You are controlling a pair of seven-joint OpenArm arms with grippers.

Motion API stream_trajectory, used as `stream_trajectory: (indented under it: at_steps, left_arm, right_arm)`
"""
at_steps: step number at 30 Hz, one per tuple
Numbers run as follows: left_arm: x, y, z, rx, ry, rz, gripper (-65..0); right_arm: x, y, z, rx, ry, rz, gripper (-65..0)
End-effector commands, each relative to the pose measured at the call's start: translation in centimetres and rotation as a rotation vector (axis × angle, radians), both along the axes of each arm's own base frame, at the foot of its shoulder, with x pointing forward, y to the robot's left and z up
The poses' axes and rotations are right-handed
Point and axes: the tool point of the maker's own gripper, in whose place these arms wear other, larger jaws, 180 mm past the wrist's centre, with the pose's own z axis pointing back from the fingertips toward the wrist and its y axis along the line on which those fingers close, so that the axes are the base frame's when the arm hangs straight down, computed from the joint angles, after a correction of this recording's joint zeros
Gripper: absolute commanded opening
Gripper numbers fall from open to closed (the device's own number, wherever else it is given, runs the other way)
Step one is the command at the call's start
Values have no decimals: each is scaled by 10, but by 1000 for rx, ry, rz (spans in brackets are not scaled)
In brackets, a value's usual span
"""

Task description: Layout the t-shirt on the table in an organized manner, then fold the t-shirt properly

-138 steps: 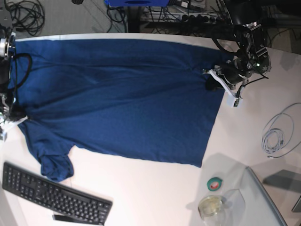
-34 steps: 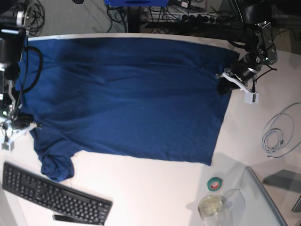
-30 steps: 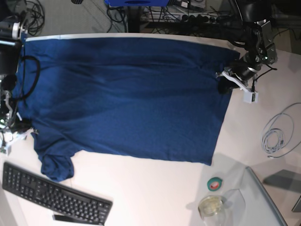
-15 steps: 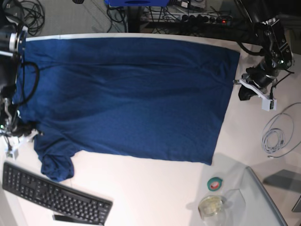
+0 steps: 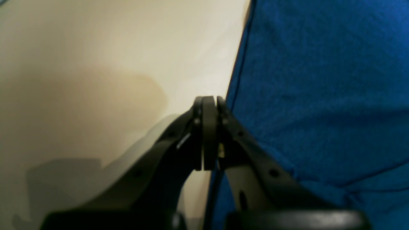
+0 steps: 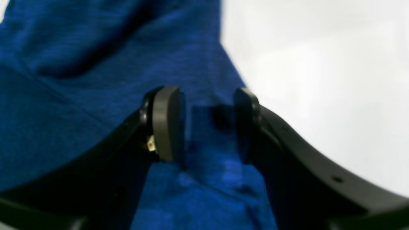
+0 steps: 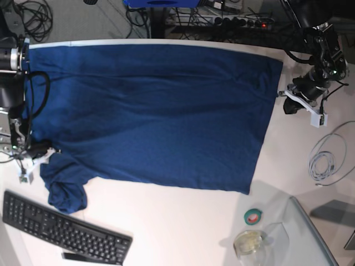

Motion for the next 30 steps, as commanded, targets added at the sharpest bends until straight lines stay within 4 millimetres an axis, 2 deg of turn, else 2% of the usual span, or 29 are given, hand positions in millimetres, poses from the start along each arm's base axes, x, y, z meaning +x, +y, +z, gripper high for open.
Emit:
stream_trajectory:
  at_steps: [1, 9, 10, 14, 15, 19, 21, 23, 26, 28, 30]
  left_arm:
    - [11, 8, 15, 13, -55, 5, -650]
    - [12, 9, 15, 15, -56, 5, -650]
    - [12, 9, 15, 15, -56, 5, -650]
    - [21, 6, 19, 17, -67, -3, -650]
    - [22, 6, 19, 17, -68, -5, -650]
    - [27, 6, 22, 18, -79, -7, -650]
    - [32, 2, 24, 10, -90, -7, -650]
    - [34, -6, 23, 0, -89, -23, -650]
    - [41, -40, 17, -31, -82, -100, -650]
    - [43, -63, 11, -64, -78, -131, -650]
    - [43, -81, 8, -90, -75, -152, -650]
  right_arm:
    - [14, -15, 16, -22, -50, -16, -384]
    - [7, -22, 8, -28, -48, -27, -396]
    - [7, -22, 8, -27, -47, -26, -419]
    - [8, -21, 9, -27, -51, -23, -623]
    - [9, -21, 10, -27, -52, -22, -650]
    - [17, -15, 18, -25, -79, -9, -642]
    - [16, -14, 17, -23, -59, -5, -632]
    - [15, -13, 17, -20, -29, -3, -582]
    - [27, -10, 34, -30, -48, 17, -416]
    - [25, -9, 36, -36, -59, 24, -300]
    - [26, -10, 41, -48, -77, 32, -234]
